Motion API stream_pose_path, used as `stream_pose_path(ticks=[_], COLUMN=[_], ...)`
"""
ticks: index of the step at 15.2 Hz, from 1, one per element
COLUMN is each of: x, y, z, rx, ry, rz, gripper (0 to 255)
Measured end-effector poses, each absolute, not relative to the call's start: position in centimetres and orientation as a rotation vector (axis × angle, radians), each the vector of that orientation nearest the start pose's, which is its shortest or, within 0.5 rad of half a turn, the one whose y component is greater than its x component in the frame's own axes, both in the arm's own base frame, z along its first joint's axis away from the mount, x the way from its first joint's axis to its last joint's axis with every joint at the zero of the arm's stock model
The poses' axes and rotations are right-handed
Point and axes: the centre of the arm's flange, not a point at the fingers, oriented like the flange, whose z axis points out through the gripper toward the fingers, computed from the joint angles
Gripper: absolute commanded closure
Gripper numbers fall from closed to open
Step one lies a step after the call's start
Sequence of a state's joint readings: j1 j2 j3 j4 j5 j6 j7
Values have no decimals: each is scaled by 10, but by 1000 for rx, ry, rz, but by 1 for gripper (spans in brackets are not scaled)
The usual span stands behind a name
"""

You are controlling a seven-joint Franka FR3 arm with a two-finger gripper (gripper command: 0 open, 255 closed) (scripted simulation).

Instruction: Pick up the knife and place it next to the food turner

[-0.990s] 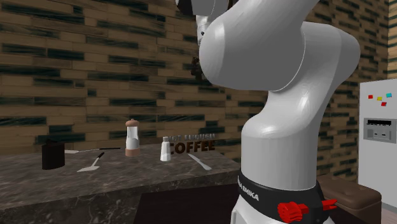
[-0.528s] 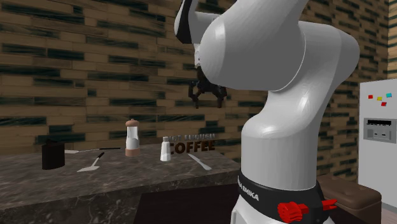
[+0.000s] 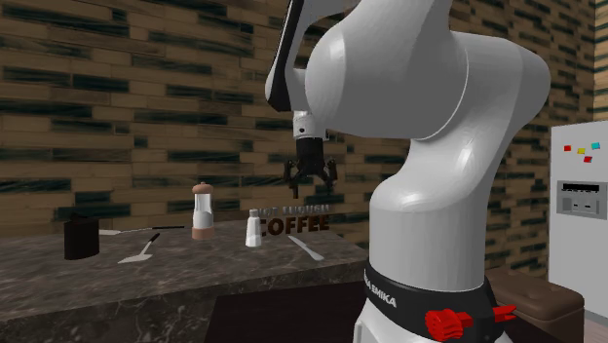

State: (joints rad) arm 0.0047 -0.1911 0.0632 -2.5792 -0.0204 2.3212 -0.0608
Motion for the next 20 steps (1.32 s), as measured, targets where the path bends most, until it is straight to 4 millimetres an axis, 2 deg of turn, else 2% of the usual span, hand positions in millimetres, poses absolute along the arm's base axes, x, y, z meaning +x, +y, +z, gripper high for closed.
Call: stream_pose_path(ticks=[9,16,20], x=[480,485,485], y=[38,37,37], z=[226,186,178], rx=[-3144,-3143,-3143], ry=[-332,-343,-343], rz=[16,7,6], gripper=[0,0,0])
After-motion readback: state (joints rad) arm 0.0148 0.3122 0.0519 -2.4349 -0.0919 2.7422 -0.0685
